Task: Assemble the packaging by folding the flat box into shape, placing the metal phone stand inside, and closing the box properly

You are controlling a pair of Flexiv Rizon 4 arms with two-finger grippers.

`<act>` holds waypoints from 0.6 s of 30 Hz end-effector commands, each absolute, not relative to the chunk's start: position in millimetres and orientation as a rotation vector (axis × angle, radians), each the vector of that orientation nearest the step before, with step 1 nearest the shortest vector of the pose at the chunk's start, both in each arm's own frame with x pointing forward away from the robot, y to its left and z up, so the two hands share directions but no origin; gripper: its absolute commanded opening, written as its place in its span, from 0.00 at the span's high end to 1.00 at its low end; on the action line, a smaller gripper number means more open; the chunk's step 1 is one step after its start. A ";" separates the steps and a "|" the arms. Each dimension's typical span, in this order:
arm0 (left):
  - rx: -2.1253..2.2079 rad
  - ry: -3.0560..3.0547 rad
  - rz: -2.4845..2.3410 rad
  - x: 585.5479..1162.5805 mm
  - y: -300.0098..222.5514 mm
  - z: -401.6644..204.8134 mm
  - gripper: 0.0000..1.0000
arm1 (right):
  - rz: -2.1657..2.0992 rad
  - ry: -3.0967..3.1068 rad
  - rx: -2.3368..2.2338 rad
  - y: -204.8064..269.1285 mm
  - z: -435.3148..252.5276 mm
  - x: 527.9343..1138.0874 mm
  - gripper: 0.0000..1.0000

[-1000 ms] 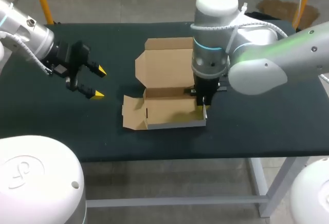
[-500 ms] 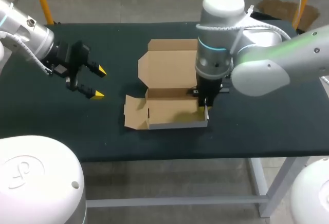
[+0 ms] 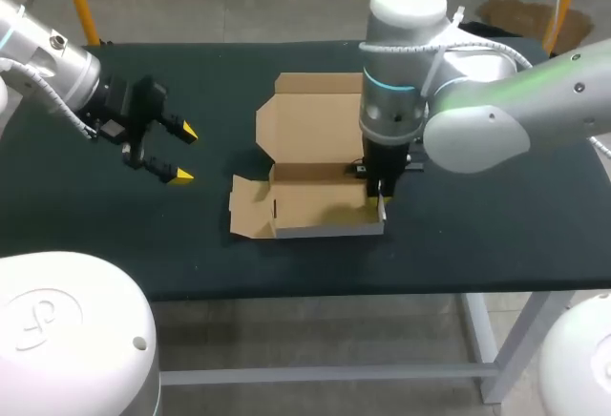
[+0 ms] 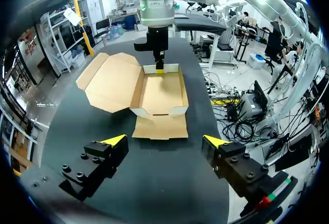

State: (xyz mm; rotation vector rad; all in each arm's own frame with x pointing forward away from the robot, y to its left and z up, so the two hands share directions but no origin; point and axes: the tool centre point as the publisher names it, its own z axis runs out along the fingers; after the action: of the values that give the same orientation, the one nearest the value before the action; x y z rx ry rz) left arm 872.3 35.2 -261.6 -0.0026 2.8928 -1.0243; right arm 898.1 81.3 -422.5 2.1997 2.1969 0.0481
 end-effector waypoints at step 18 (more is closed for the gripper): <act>-1.036 2.791 -1.099 854.7 7.9 -256.7 0.00 | 0.040 2.197 2.200 82.2 -421.7 899.0 1.00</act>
State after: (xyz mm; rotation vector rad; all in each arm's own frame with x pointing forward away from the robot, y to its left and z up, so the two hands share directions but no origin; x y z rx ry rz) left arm 867.8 12.5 -255.7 -0.4256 2.9306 -1.0949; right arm 898.1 81.5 -422.4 2.1996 2.1969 0.0470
